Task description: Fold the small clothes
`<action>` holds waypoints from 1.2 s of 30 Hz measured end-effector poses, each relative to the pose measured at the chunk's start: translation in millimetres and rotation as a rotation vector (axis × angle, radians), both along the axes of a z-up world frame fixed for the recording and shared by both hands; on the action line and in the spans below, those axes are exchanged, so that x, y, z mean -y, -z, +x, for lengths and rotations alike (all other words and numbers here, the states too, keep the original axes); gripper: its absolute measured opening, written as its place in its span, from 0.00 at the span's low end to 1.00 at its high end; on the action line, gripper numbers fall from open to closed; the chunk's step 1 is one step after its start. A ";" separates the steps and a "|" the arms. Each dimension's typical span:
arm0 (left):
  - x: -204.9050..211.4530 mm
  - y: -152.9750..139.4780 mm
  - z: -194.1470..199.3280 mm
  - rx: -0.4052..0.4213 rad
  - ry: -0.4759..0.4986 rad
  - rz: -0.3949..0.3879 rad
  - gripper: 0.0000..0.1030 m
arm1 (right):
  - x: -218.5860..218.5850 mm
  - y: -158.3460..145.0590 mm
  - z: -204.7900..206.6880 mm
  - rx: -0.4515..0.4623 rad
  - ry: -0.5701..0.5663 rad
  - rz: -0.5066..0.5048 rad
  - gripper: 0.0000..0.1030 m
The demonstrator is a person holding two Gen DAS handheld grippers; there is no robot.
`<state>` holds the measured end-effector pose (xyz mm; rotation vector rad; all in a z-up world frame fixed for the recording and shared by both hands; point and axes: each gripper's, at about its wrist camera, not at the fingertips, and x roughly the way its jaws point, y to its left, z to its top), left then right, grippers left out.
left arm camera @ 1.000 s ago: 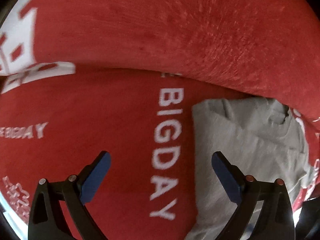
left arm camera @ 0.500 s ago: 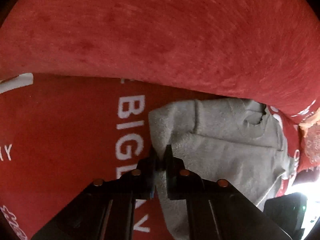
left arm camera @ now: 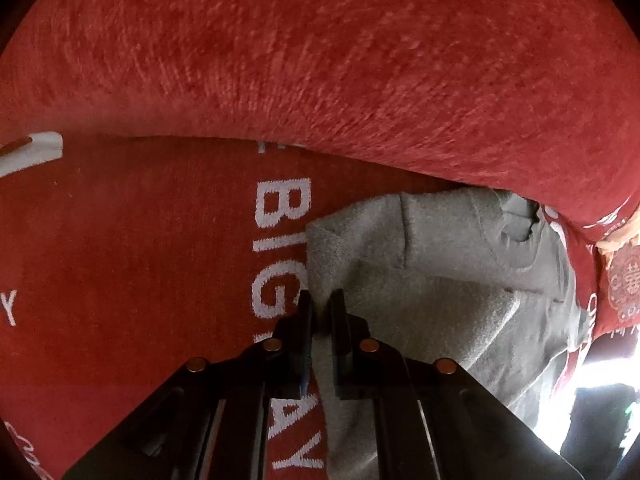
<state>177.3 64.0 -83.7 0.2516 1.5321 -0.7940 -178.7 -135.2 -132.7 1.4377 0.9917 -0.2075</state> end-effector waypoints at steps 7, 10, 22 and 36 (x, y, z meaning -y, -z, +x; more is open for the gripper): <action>6.0 -1.6 -5.7 0.024 -0.028 0.018 0.09 | 115.1 -17.1 -131.2 -0.251 0.319 -0.203 0.52; 10.6 0.9 -10.4 0.034 -0.029 0.033 0.09 | 139.3 -2.9 -162.2 -0.291 0.419 -0.158 0.52; 5.2 4.4 -9.6 0.090 -0.111 0.078 0.09 | 175.0 -54.3 -65.4 -0.217 0.217 -0.516 0.11; 2.9 -25.6 -26.9 0.099 -0.110 0.067 0.09 | 64.7 -36.2 -23.4 -0.042 0.093 -0.110 0.41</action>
